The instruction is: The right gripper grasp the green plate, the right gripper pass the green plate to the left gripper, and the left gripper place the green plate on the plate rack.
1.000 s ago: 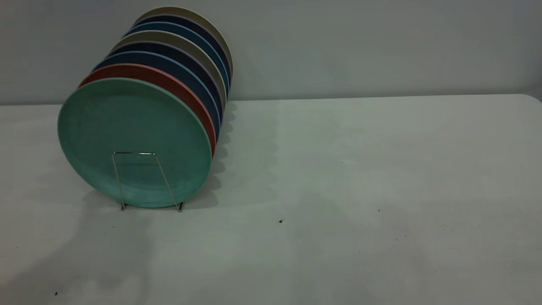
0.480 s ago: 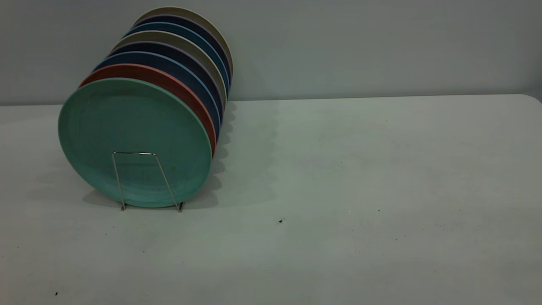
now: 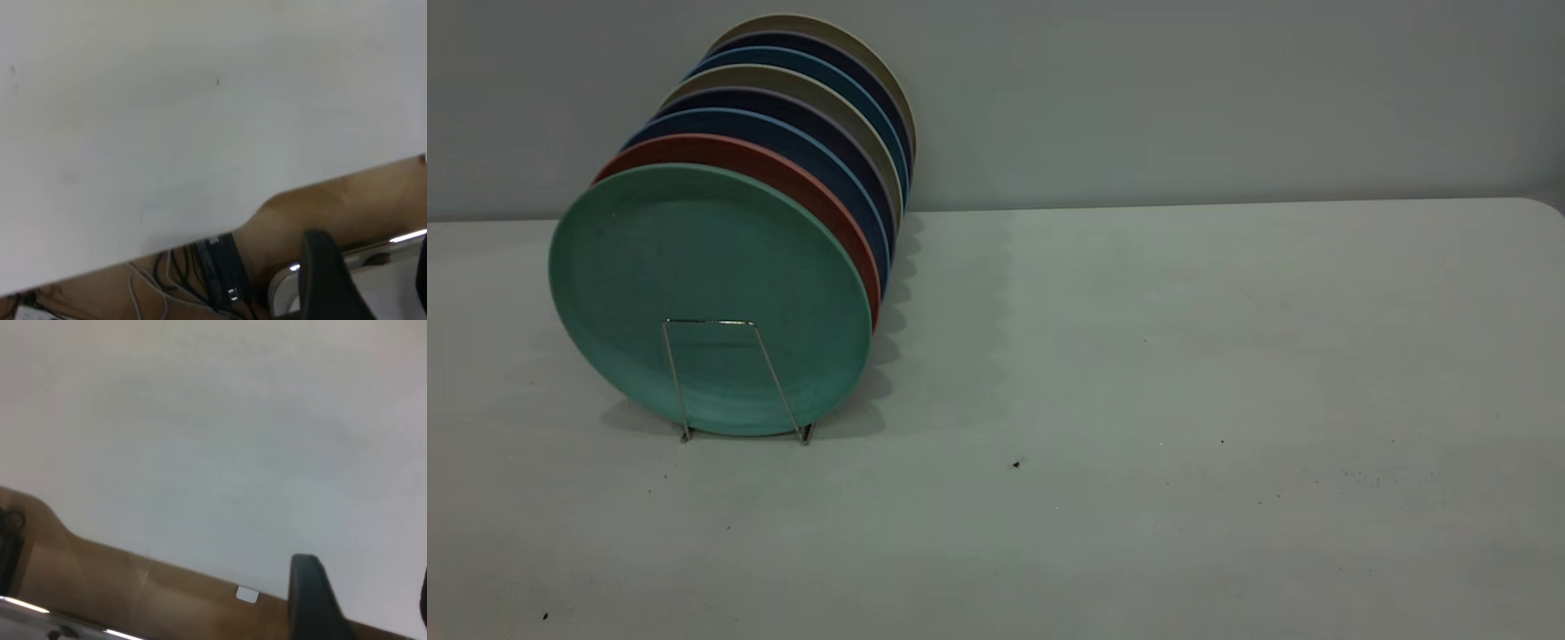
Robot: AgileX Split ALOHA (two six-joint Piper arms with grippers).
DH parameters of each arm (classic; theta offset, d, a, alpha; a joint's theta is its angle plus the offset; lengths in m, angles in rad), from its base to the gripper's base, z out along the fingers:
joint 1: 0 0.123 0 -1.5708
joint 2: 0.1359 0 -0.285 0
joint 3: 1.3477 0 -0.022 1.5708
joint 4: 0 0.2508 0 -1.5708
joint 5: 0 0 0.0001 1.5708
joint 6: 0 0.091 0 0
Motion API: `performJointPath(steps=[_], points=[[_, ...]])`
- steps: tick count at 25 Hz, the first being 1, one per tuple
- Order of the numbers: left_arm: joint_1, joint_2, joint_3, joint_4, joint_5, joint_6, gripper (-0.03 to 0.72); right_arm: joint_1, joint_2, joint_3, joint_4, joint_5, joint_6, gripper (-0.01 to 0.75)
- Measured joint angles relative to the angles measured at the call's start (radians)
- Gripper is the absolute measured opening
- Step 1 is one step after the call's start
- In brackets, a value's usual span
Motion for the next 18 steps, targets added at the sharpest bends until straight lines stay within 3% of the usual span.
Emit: performJointPath(steps=[4,18], points=[[0.000,-0.081,0.077,0.011,-0.021,-0.052,0.390,0.000,-0.003,0.001,0.003,0.000,0.003,0.415],[0.000,-0.117,0.078,0.014,-0.026,-0.058,0.393,0.000,-0.003,0.001,0.017,0.000,0.004,0.415]])
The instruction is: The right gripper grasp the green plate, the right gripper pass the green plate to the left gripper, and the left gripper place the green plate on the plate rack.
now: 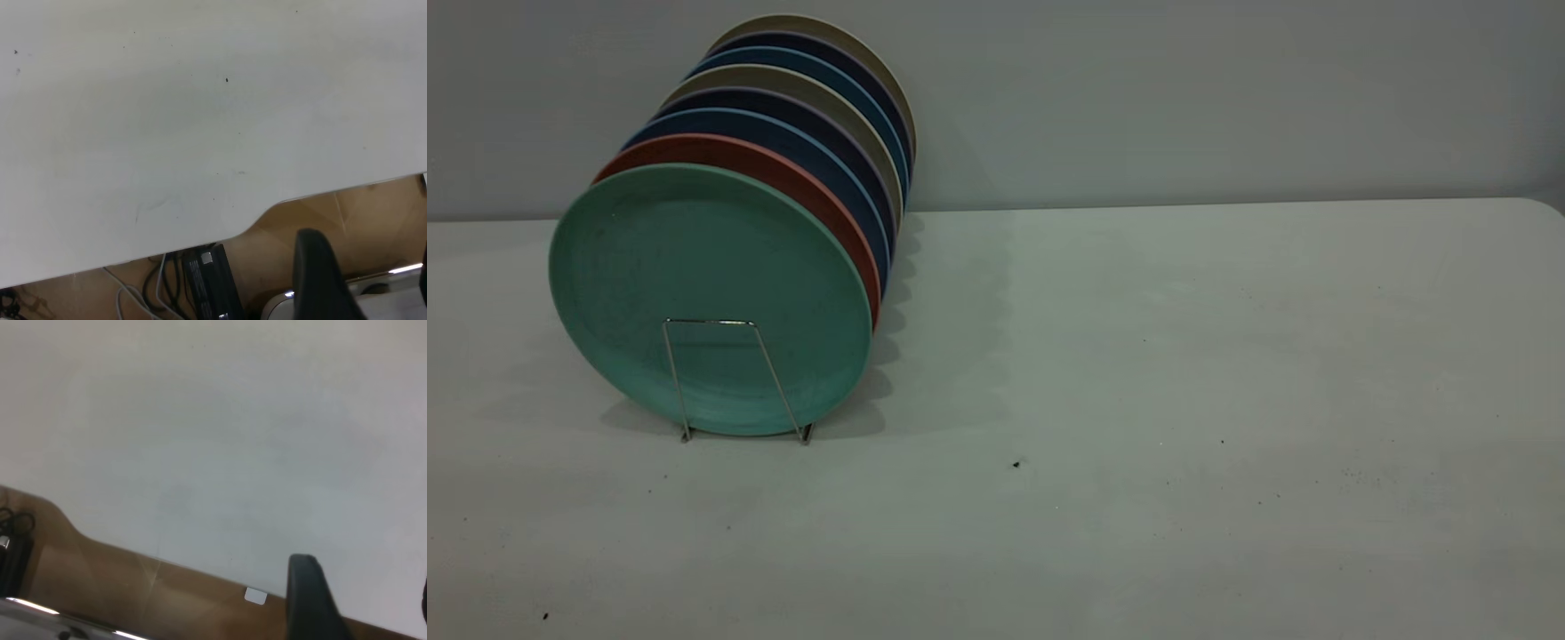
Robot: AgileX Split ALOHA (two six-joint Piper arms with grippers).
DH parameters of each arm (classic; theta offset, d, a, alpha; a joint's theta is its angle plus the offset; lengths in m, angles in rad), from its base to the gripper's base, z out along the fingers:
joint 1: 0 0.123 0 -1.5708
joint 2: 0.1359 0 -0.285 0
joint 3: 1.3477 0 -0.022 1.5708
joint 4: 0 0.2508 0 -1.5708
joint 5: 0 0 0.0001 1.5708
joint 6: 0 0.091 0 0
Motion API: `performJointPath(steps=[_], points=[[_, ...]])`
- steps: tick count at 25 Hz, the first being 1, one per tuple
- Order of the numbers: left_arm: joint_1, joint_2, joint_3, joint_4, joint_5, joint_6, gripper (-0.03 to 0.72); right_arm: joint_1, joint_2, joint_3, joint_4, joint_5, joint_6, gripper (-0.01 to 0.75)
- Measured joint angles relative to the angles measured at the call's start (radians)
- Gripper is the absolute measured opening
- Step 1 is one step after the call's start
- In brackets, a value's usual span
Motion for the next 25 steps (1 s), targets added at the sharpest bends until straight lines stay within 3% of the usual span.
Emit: performJointPath(steps=[3,7,13,18,25], points=[[0.000,0.000,0.000,0.000,-0.001,0.000,0.393,-0.003,-0.028,0.000,0.001,0.000,0.000,0.415],[0.012,-0.031,0.000,-0.003,-0.003,0.000,0.393,-0.059,-0.128,0.000,0.005,0.002,0.000,0.415],[0.160,-0.131,0.001,-0.004,-0.003,0.000,0.393,-0.122,-0.284,0.000,0.007,0.015,0.000,0.415],[0.170,-0.278,0.001,-0.004,-0.001,0.000,0.393,-0.122,-0.284,0.000,0.007,0.015,0.000,0.415],[0.170,-0.296,0.001,-0.007,0.004,0.000,0.393,-0.122,-0.284,0.000,0.008,0.015,0.000,0.415]])
